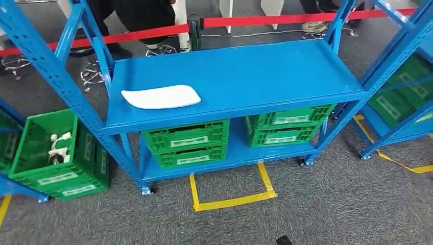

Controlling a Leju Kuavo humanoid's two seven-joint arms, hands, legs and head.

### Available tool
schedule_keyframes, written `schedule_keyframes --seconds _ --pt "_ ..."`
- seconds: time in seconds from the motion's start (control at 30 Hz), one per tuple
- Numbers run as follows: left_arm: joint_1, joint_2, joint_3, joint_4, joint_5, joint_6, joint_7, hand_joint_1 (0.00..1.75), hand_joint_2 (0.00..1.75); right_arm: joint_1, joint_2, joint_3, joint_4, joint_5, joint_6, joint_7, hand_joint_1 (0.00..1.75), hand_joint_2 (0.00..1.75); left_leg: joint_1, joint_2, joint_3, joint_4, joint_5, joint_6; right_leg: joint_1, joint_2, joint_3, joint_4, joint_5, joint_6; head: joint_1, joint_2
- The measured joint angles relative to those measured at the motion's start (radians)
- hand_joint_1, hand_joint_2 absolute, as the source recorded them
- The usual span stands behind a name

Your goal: Take the parts from the cabinet and place them on the table.

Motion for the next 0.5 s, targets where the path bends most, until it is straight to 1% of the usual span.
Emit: schedule_keyframes --seconds 0.03,0.07,0.1,0.13,0.3,0.33,0.43,0.5 --pt "0.001 0.000 0.000 0.000 0.000 -0.001 0.003 0.00 0.00 -0.001 0.000 0.000 0.000 -0.004 0.006 0.002 0.00 0.00 -0.002 0.000 -0.003 0.007 0.000 0.006 -0.002 0.000 -0.001 -0.005 0.002 0.004 0.007 0.000" --pt "0.002 0.000 -0.002 0.000 0.001 -0.001 0.005 0.00 0.00 0.000 0.000 0.000 0.000 -0.008 0.010 0.002 0.00 0.00 -0.004 -0.001 -0.003 0.007 0.000 0.009 -0.002 0.001 -0.001 -0.006 0.002 0.006 0.012 0.000" --pt "0.002 0.001 -0.006 0.001 0.003 0.000 0.009 0.00 0.00 0.000 0.000 0.000 0.001 -0.008 0.015 0.002 0.00 0.00 -0.004 -0.001 -0.003 0.003 0.000 0.009 -0.002 -0.001 0.001 -0.004 -0.002 -0.006 0.014 0.000" --pt "0.002 0.001 -0.007 0.001 0.003 0.002 0.012 0.00 0.00 0.000 0.002 0.000 0.002 -0.008 0.018 0.002 0.00 0.00 -0.004 -0.001 -0.002 0.003 0.000 0.009 -0.003 -0.001 0.002 -0.005 0.000 -0.010 0.016 0.000" --pt "0.001 -0.004 -0.008 0.001 0.010 0.004 0.020 0.00 0.00 0.000 0.000 0.000 0.003 -0.006 0.021 0.007 0.00 0.00 -0.008 0.000 0.000 0.003 -0.005 0.017 -0.005 -0.002 0.008 -0.014 0.000 -0.010 0.024 0.000" --pt "0.001 -0.005 -0.008 0.001 0.013 0.005 0.026 0.00 0.00 0.000 0.000 0.000 0.003 -0.003 0.021 0.010 0.00 0.00 -0.010 0.000 0.001 0.003 -0.006 0.020 -0.006 -0.002 0.009 -0.015 0.000 -0.009 0.026 0.000" --pt "0.002 -0.005 -0.008 0.001 0.020 0.008 0.030 0.00 0.00 0.000 0.001 0.000 0.003 0.004 0.023 0.019 0.00 0.00 -0.013 0.001 0.001 0.004 -0.008 0.023 -0.010 -0.002 0.009 -0.015 -0.002 0.005 0.026 0.000" --pt "0.003 -0.005 -0.008 0.001 0.024 0.014 0.034 0.00 0.00 0.000 0.002 0.000 0.003 0.005 0.024 0.024 0.00 0.00 -0.014 0.001 0.002 0.004 -0.009 0.024 -0.010 -0.002 0.009 -0.015 -0.003 0.006 0.026 0.000"
